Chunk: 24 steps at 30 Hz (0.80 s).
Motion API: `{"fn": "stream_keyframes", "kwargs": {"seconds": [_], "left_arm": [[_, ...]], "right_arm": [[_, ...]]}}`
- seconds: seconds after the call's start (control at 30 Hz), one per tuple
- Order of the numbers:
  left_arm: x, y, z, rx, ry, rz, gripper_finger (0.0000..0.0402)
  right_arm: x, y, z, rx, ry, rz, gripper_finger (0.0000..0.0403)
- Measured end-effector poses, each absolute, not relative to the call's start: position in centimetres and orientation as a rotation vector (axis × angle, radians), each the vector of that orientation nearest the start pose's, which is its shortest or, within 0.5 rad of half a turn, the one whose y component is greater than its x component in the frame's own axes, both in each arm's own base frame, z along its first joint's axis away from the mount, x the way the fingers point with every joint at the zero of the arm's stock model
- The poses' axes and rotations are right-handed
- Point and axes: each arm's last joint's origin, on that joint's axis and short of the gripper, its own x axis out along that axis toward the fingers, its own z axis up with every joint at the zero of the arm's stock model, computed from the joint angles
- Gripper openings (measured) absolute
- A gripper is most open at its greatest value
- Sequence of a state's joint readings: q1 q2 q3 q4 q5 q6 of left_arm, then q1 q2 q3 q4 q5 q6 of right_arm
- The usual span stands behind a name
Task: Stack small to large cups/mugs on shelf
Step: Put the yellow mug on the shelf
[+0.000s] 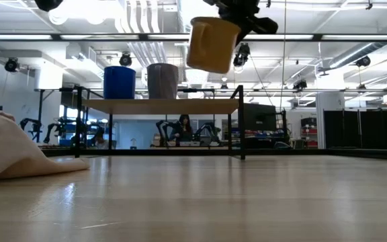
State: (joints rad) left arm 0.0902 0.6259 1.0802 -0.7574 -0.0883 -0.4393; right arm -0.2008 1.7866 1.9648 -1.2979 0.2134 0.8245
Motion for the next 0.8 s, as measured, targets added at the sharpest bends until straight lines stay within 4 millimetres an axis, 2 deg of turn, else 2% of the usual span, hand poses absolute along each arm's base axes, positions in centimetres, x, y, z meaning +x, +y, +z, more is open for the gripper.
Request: {"fn": "stream_keyframes", "kwargs": {"seconds": [0.2, 0.47, 0.8], "left_arm": [[8.9, 1.1, 39.1, -0.435, 0.252, 0.241, 0.0146], [9.2, 1.1, 38.9, -0.434, 0.265, 0.245, 0.0146], [9.6, 1.1, 38.8, -0.442, 0.277, 0.25, 0.0146]], "right_arm": [[33.2, -10.5, 38.9, 0.592, 0.893, -0.82, 0.0022], [33.3, -12.7, 39.1, 0.442, 0.897, -0.705, 0.0022], [34.7, -17.9, 37.8, 0.476, 0.913, -0.74, 0.0022]]}}
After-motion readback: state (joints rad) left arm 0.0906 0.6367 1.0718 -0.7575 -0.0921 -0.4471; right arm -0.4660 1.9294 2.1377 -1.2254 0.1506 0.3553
